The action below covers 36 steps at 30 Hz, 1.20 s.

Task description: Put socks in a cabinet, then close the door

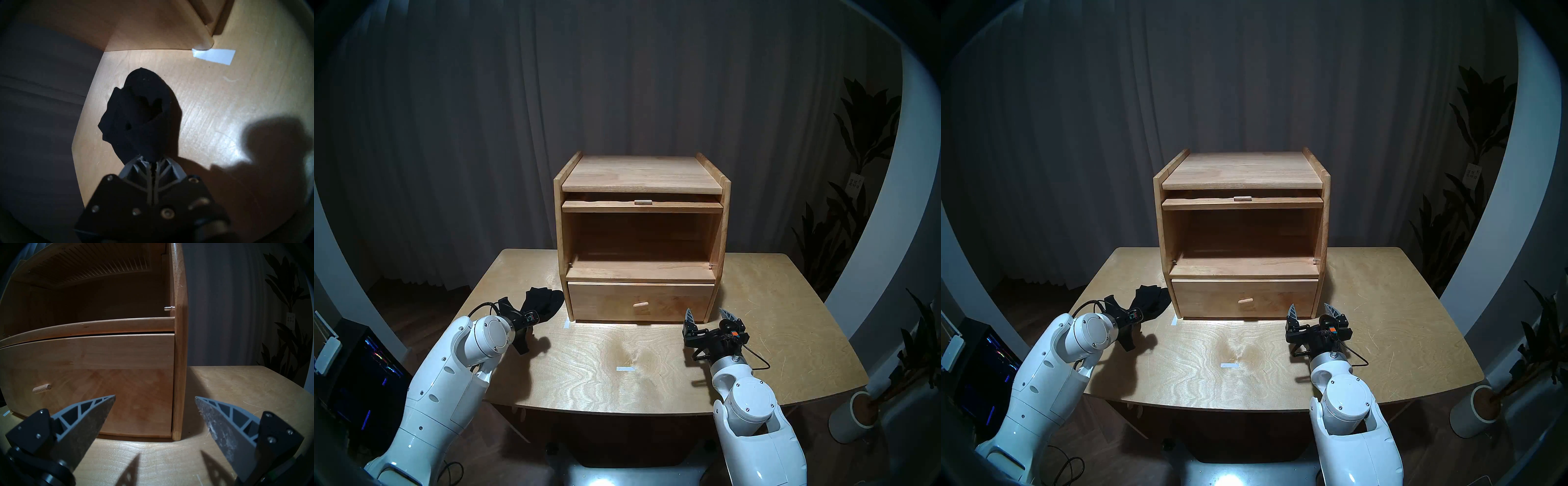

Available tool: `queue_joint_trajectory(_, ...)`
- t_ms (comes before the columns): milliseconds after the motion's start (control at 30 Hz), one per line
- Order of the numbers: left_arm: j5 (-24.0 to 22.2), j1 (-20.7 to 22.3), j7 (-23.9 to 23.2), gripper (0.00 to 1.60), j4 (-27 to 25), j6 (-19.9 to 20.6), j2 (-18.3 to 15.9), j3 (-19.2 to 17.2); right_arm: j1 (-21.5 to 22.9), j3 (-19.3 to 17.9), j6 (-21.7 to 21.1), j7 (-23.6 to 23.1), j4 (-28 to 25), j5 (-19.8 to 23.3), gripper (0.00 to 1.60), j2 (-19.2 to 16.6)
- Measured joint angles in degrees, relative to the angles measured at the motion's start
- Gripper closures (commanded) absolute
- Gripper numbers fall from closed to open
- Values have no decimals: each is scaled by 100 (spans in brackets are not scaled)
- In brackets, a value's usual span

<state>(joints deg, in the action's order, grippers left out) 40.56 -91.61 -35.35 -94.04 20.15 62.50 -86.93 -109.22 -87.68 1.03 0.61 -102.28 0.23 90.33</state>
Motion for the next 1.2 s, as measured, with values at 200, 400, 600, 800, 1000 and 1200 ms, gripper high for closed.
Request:
queue_joint_trajectory(200, -333, -254, 564, 160, -284, -68, 333, -484, 1, 0, 0, 0, 1, 0, 0, 0)
queue_joint_trajectory(400, -1225, -466, 941, 160, -740, -87, 775, -1085, 5, 0, 0, -1, 17, 0, 0, 0)
queue_joint_trajectory(600, -2028, -636, 1069, 160, -1166, -251, 1179, -1534, 10, 1, 0, -2, 33, -1, 0, 0)
queue_joint_trajectory(800, -2915, -831, 962, 160, -1572, -486, 1560, -1724, 15, 1, 0, -3, 53, -1, 0, 0)
queue_joint_trajectory(1000, -3802, -1051, 637, 160, -2008, -727, 1930, -1790, 21, 1, 0, -4, 76, -2, 0, -1)
queue_joint_trajectory(1200, -4709, -1321, 249, 160, -2433, -924, 2267, -1873, 29, 1, 0, -6, 97, -2, 0, -1)
